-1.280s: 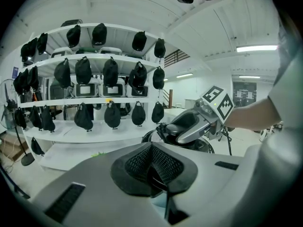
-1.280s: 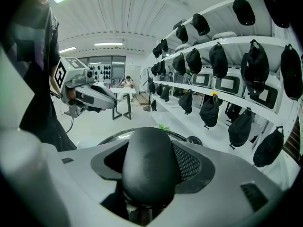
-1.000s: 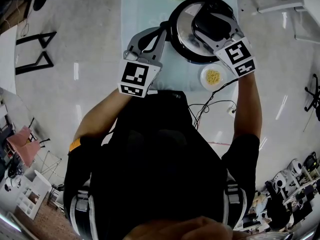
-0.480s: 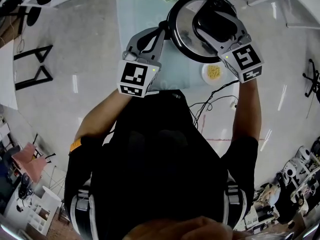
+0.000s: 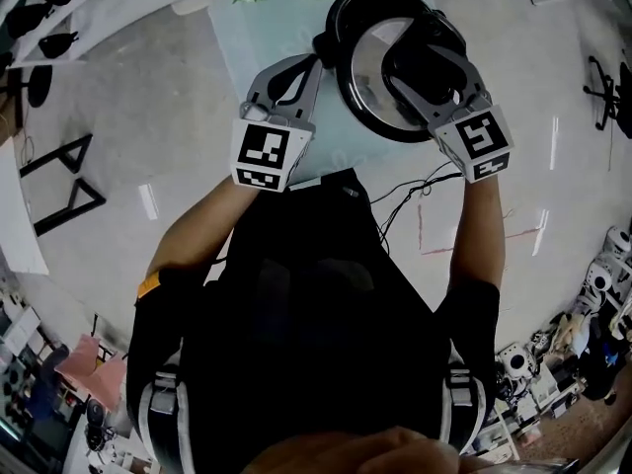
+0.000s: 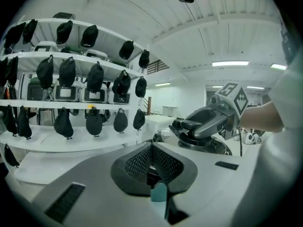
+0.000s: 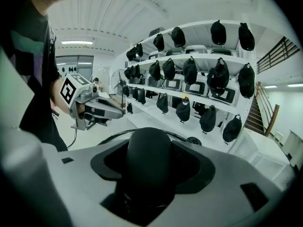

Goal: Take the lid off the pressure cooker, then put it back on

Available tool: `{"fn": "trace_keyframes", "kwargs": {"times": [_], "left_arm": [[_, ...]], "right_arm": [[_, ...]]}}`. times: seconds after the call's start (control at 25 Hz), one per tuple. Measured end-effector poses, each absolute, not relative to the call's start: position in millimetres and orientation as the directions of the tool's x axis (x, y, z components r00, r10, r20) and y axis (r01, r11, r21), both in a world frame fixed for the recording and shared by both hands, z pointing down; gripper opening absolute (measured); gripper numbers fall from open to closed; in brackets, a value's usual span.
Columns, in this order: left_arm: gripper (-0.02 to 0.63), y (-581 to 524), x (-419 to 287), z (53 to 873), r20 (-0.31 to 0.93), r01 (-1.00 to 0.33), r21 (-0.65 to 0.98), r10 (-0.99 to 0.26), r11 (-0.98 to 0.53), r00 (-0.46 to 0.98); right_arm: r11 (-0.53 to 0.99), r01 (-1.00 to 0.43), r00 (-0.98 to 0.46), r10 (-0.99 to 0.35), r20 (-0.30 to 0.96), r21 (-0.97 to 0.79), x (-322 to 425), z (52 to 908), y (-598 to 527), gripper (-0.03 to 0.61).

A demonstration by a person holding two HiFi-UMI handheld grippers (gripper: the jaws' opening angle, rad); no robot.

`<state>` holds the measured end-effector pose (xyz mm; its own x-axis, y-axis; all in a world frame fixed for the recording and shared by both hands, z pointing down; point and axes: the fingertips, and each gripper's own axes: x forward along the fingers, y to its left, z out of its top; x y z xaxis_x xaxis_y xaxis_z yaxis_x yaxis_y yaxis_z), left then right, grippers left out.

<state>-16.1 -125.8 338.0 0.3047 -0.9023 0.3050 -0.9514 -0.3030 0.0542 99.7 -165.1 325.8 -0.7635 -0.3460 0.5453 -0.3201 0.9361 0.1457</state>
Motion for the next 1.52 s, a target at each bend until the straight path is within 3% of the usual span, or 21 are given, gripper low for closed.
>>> {"fn": "trace_keyframes", "kwargs": {"times": [0.72, 1.52], "left_arm": [[0.008, -40.9, -56.3, 363.5, 0.307, -0.840, 0.067, -0.790, -0.538, 0.531], [0.008, 27.5, -69.1, 458.4, 0.456, -0.857, 0.056, -0.750, -0.513, 0.479]], "right_arm": [[0.781, -0.608, -0.591, -0.565, 0.576, 0.142, 73.7, 351.7, -23.5, 0.287], [0.745, -0.664, -0.574, -0.555, 0.602, 0.054, 33.7, 475.4, 23.8, 0.288]]}}
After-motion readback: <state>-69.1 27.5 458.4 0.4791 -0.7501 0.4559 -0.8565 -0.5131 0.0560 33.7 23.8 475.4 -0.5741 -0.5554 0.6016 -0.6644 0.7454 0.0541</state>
